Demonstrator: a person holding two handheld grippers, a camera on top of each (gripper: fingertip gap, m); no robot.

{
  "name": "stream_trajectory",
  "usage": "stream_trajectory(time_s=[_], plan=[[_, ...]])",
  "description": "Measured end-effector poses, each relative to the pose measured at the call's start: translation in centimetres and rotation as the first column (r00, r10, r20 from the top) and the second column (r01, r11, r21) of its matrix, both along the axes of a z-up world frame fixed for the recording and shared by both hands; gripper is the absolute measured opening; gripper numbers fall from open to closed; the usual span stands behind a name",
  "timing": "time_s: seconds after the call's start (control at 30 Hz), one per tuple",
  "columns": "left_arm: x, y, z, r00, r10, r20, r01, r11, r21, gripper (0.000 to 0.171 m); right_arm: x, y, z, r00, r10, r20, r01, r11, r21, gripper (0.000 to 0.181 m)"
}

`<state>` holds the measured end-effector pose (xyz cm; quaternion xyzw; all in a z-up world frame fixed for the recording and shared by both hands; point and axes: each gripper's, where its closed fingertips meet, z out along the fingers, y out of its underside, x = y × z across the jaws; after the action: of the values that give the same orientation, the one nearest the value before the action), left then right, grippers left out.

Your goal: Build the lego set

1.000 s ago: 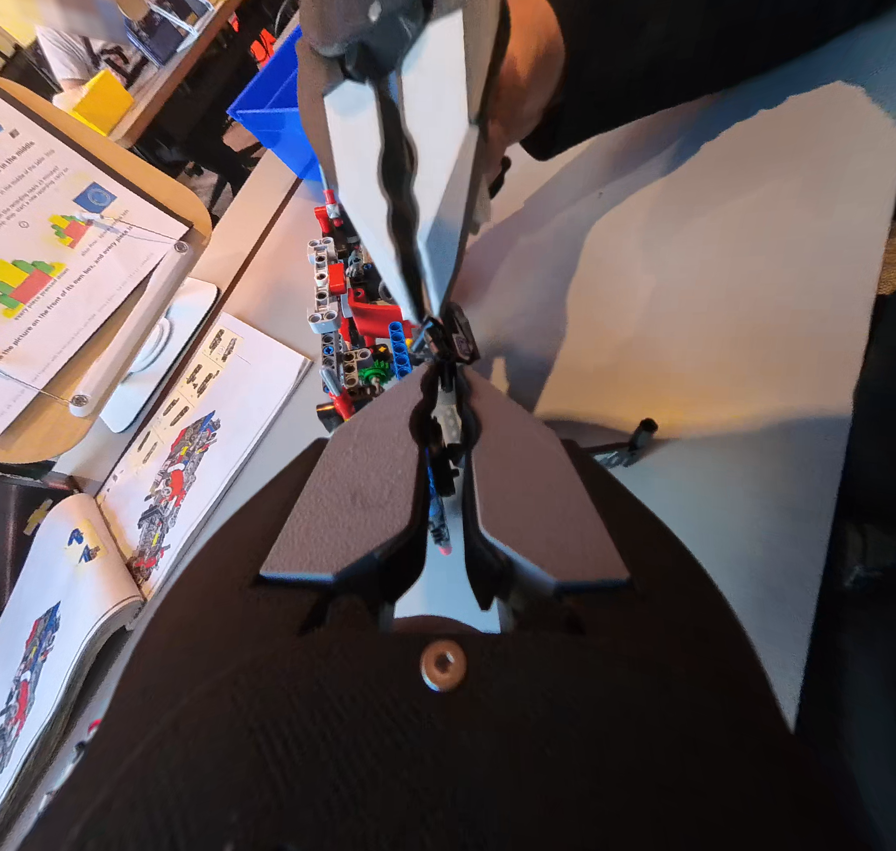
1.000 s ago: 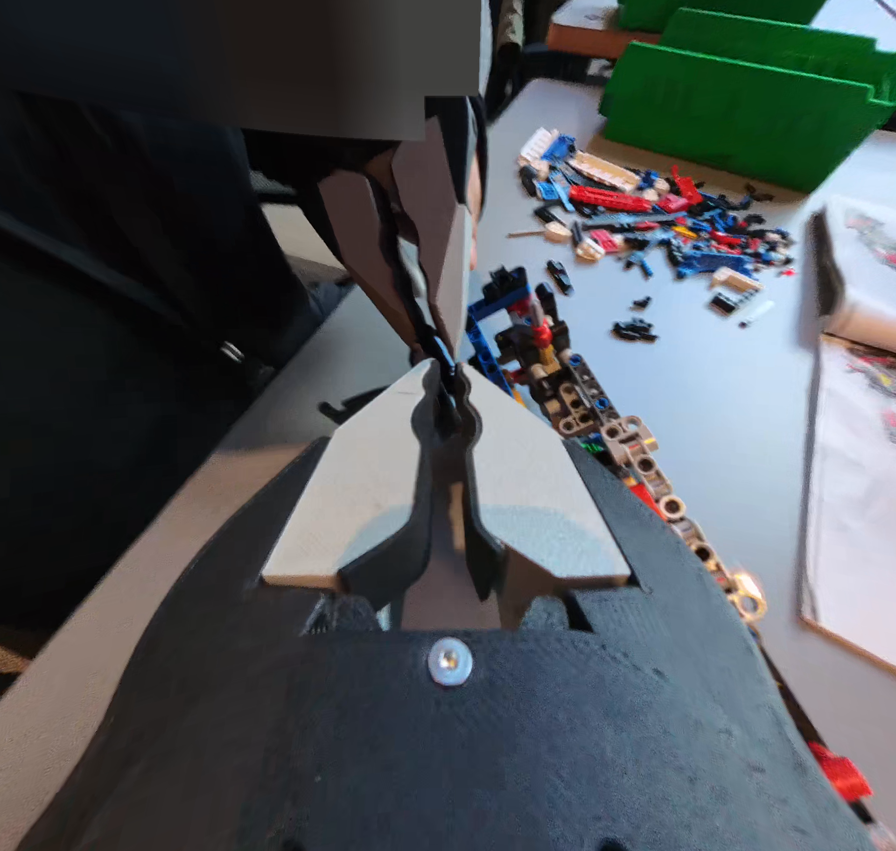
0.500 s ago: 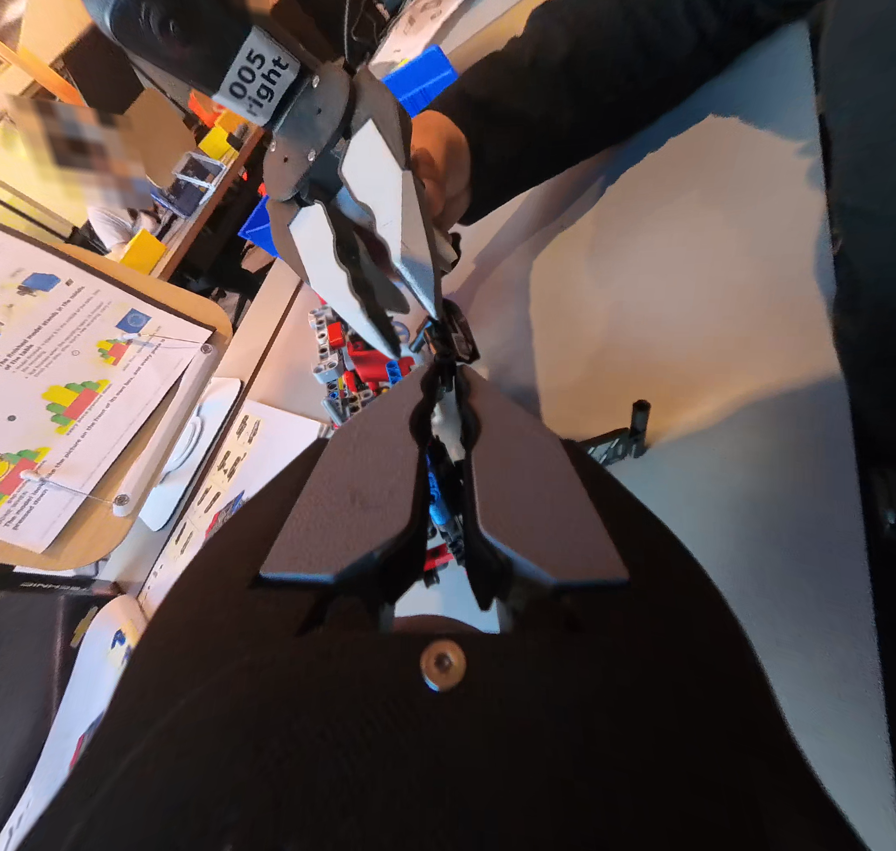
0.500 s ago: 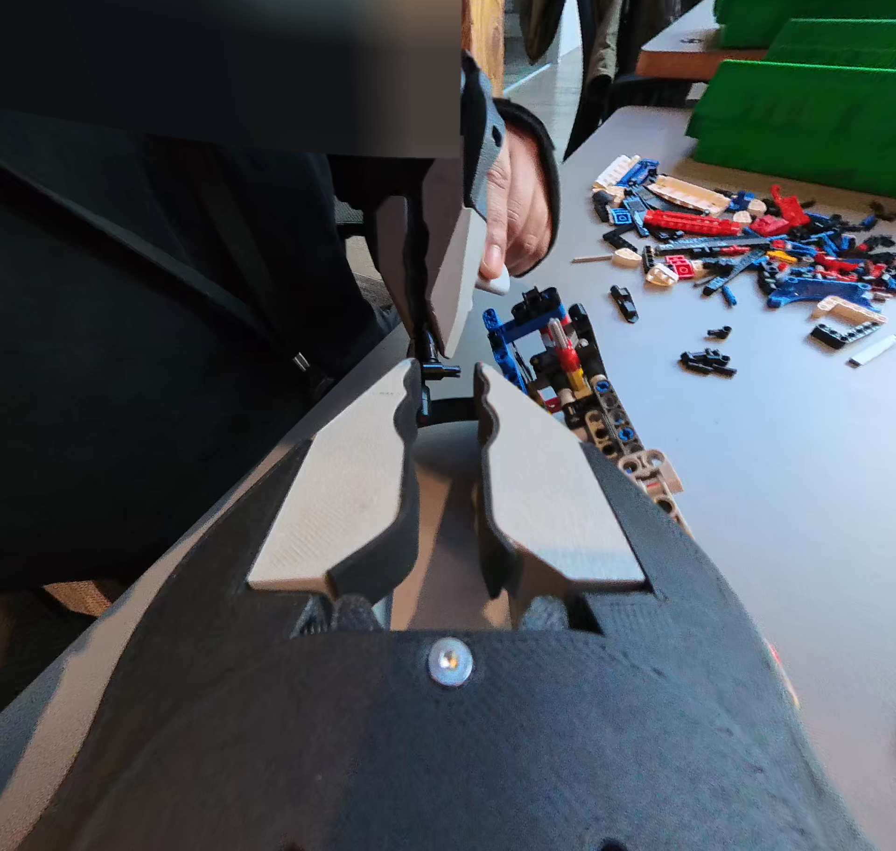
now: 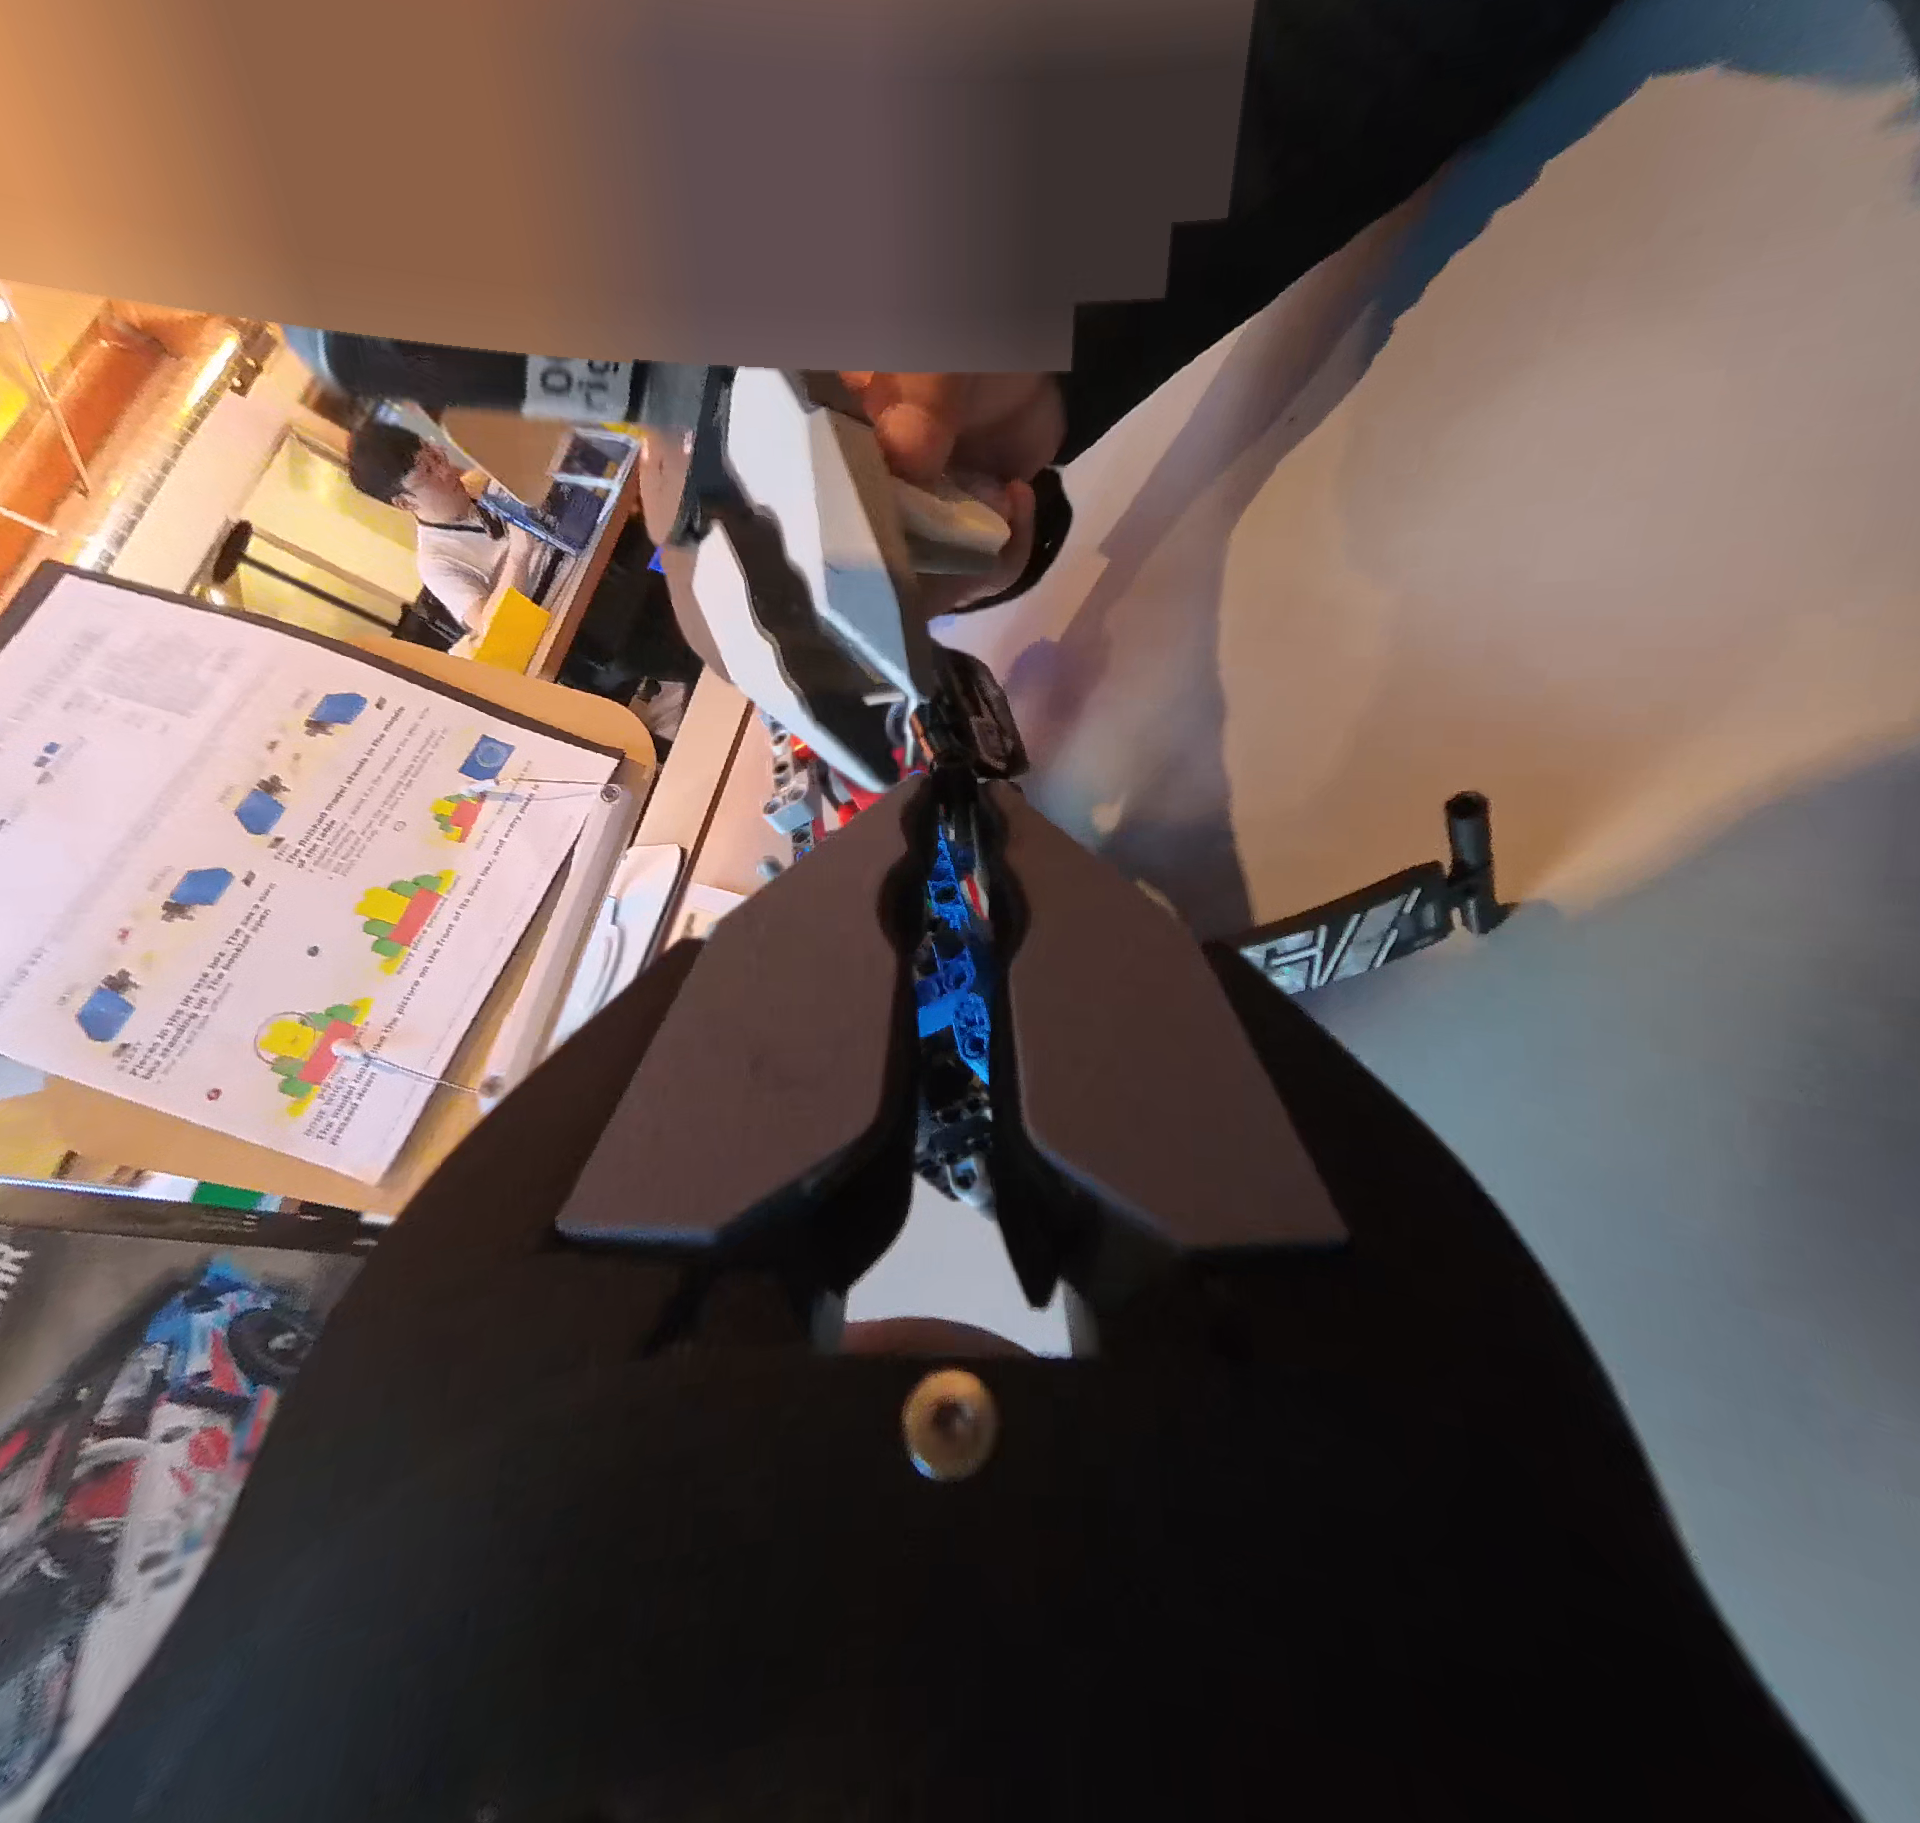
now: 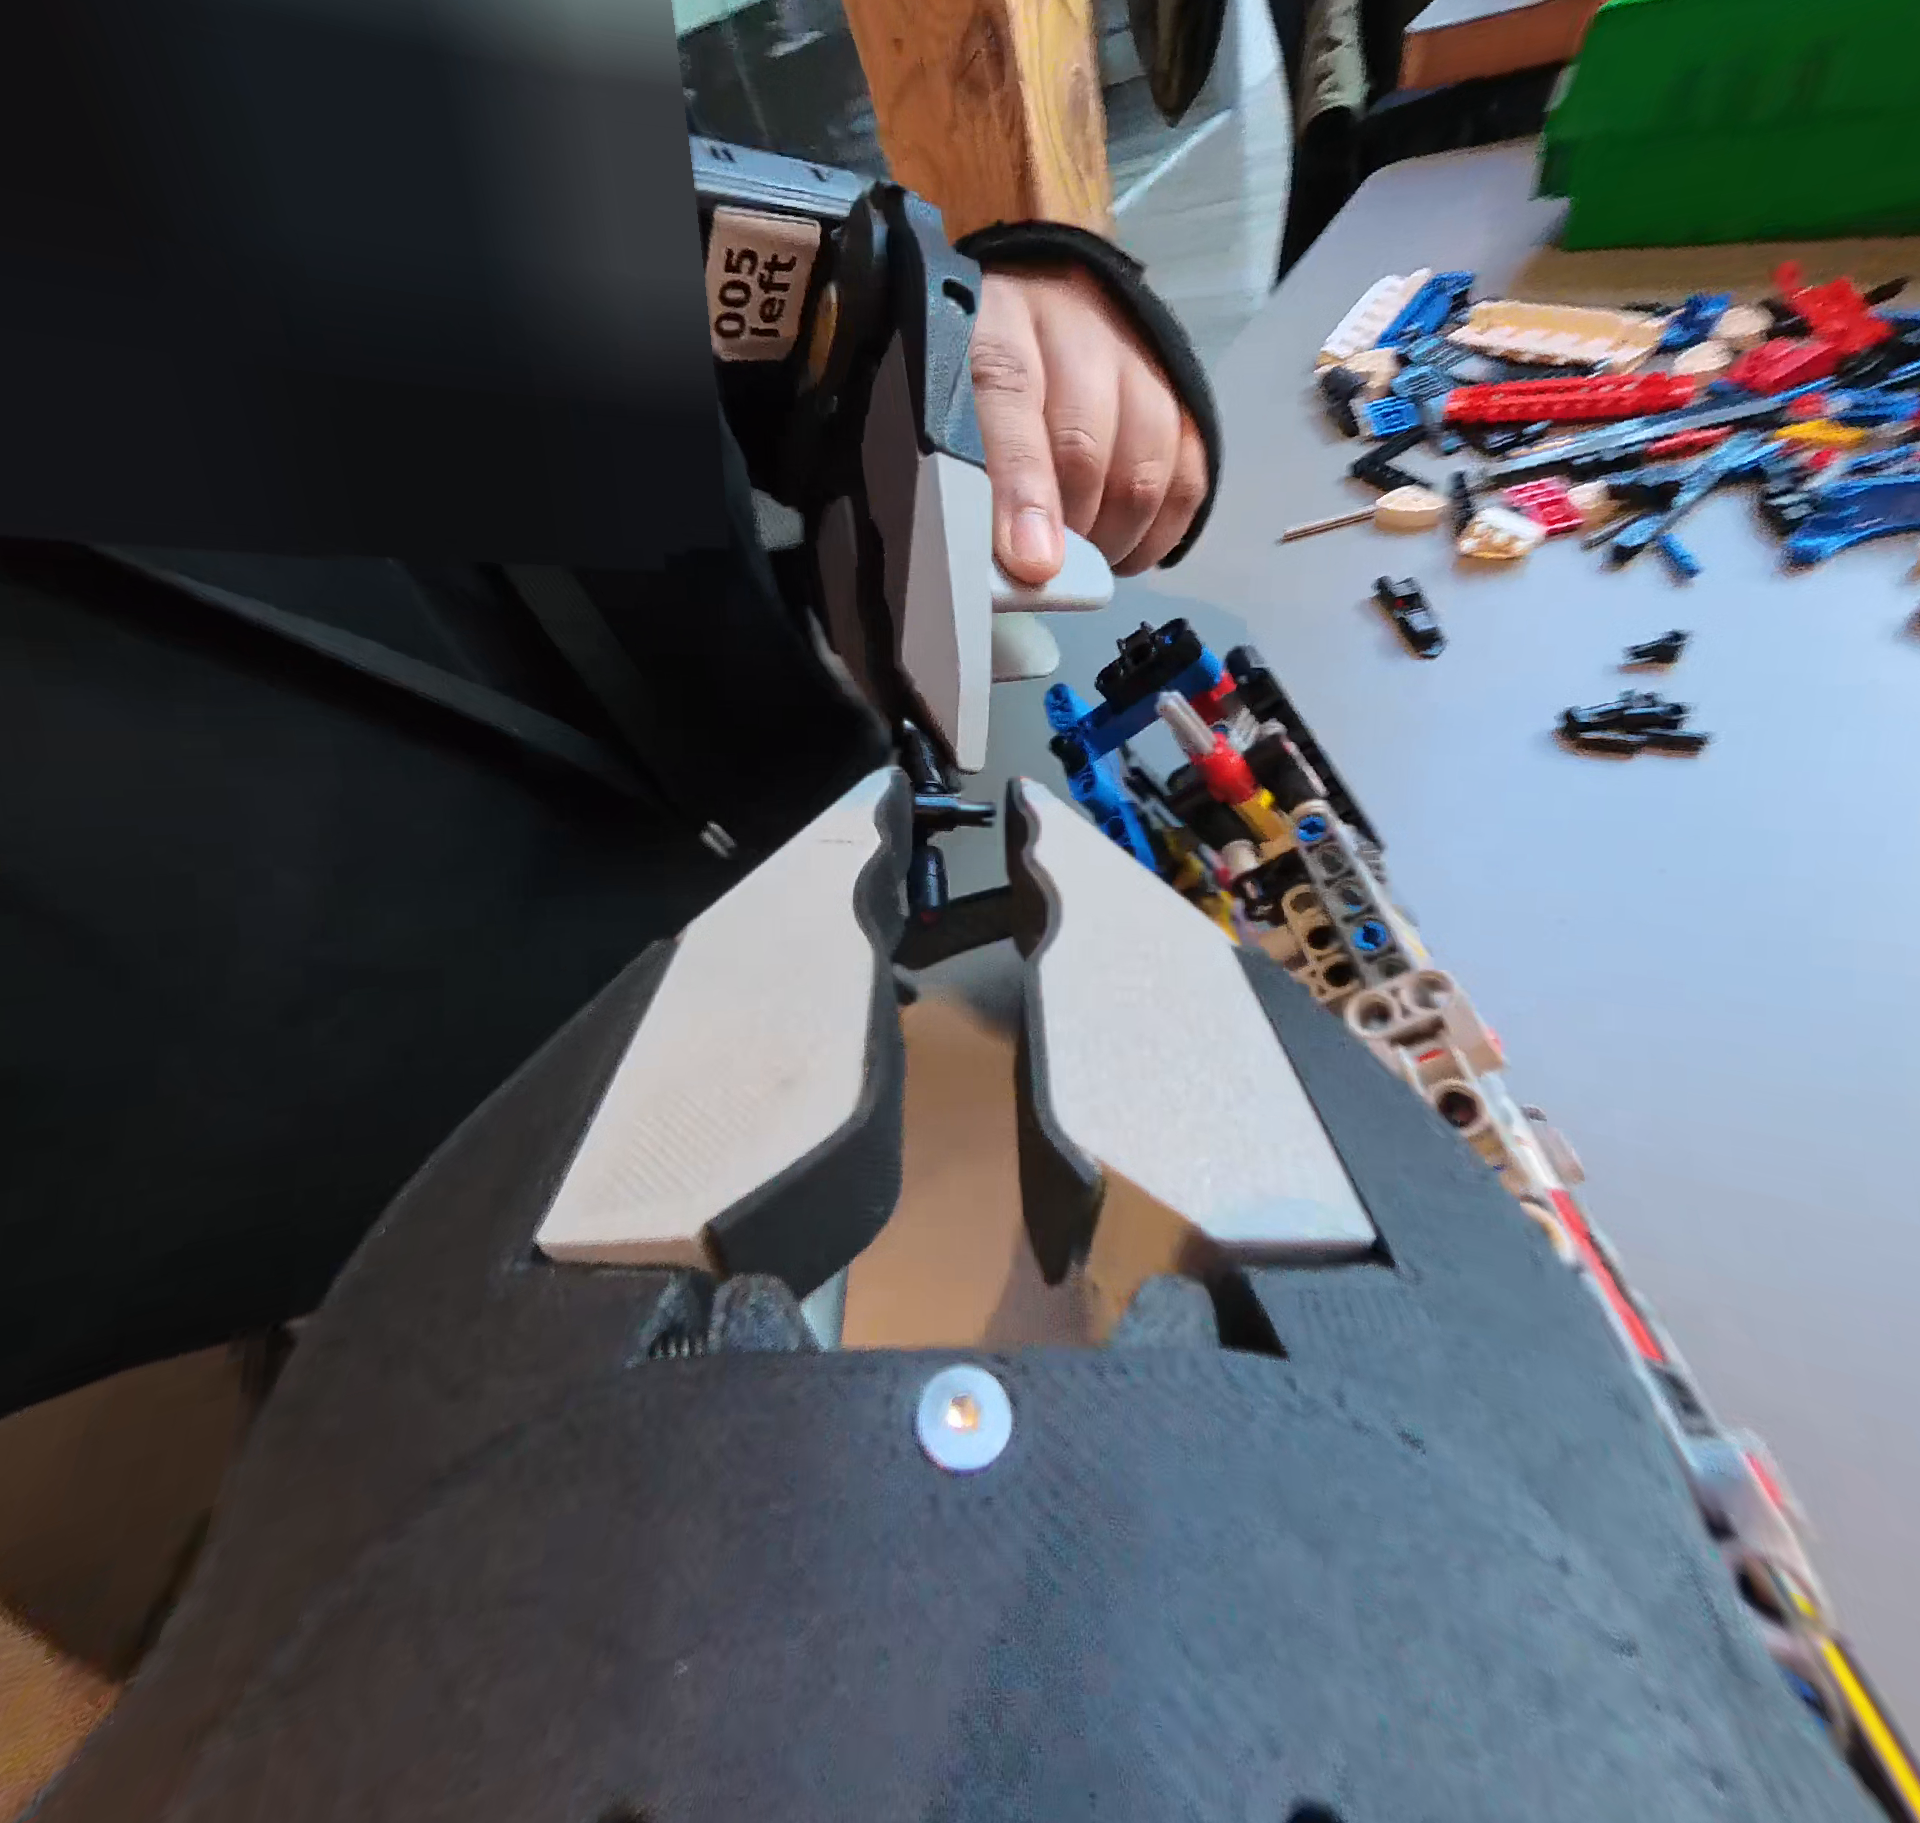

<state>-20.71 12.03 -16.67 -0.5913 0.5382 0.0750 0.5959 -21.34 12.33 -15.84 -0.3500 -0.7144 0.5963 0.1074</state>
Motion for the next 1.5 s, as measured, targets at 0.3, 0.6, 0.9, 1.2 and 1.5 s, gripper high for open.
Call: stream_trajectory(time_s=[0.3,0.6,0.9,1.2,1.5], plan=[[-0.6,1.0,-0.6,0.932,0.17,0.32,-0.071,0.951,-0.301,0.003,0.8,0.6,-0.5,0.89,-0.24,-0.388,0.431,0.722,0.541,0.03],[0.0,0.5,-0.8,0.891,0.197,0.409,0.022,0.881,-0.472,0.004,-0.3,0.3,-1.9,0.874,-0.075,-0.48,0.473,0.352,0.808,0.028],[0.0,0.6,-1.5,0.992,0.088,0.089,-0.062,0.962,-0.266,0.003,-0.1,-0.2,-2.2,0.892,-0.029,-0.452,0.437,0.314,0.843,0.016],[0.1,1.0,-1.7,0.997,0.062,0.048,-0.049,0.971,-0.235,0.003,-0.2,0.1,-2.6,0.917,-0.039,-0.398,0.387,0.337,0.858,0.016],[-1.1,0.7,0.1,0.954,0.17,0.246,-0.084,0.941,-0.327,0.03,-0.5,1.2,-2.6,0.891,0.015,-0.453,0.436,0.247,0.866,0.016]])
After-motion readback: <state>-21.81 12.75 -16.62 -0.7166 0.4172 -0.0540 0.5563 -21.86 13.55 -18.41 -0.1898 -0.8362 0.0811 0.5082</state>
